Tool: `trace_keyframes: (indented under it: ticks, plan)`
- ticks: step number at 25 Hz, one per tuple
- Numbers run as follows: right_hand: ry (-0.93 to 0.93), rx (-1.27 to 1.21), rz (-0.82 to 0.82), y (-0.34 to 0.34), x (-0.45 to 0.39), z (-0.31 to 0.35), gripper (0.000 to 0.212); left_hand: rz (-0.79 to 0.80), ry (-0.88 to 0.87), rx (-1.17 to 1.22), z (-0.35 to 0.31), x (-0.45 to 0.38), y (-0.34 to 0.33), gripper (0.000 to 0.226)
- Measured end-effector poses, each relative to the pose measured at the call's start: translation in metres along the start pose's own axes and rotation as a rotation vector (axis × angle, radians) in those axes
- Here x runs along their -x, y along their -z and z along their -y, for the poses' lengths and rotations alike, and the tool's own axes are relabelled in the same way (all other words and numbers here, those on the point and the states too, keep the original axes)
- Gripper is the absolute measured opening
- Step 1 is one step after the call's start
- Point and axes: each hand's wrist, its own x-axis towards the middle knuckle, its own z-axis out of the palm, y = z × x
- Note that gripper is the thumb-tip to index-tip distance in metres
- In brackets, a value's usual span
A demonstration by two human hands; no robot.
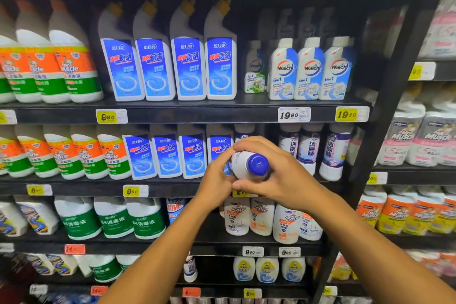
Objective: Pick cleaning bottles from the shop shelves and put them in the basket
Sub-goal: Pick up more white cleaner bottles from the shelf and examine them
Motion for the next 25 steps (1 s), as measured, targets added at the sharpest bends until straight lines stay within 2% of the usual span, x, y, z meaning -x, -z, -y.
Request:
trace_keyframes:
  ticks: [4,7,10,12,17,19,21,23,25]
  plan:
    - [-0.029,-0.140,-0.132,-0.007,0.009,-0.010,0.061,-0.079,-0.173,-0.160,-0.001,-0.009,0.018,0.066]
    - [-0.136,-0.488,-0.280,-0.013,0.017,-0.022,0.064,-0.195,-0.328,-0.396,-0.006,-0.017,0.038,0.071]
    - [-0.261,-0.931,-0.436,-0.024,0.018,-0.035,0.063,-0.234,-0.550,-0.673,-0.013,-0.021,0.058,0.068]
    - [-0.377,-1.203,-0.536,-0.029,0.013,-0.042,0.058,-0.212,-0.635,-0.770,-0.021,-0.019,0.066,0.065]
    - [-0.495,-1.454,-0.636,-0.029,0.006,-0.049,0.049,-0.169,-0.767,-0.982,-0.034,-0.004,0.065,0.056]
    - [-0.532,-1.428,-0.656,-0.029,0.007,-0.049,0.054,-0.168,-0.756,-1.010,-0.038,0.002,0.062,0.058]
    - [-0.571,-1.325,-0.679,-0.028,0.005,-0.045,0.064,-0.172,-0.664,-0.966,-0.039,0.008,0.058,0.062]
    - [-0.564,-1.242,-0.700,-0.021,0.002,-0.041,0.071,-0.158,-0.470,-0.789,-0.039,0.015,0.049,0.065]
    - [-0.494,-1.266,-0.684,-0.013,0.000,-0.036,0.061,-0.124,-0.186,-0.470,-0.037,0.025,0.038,0.067]
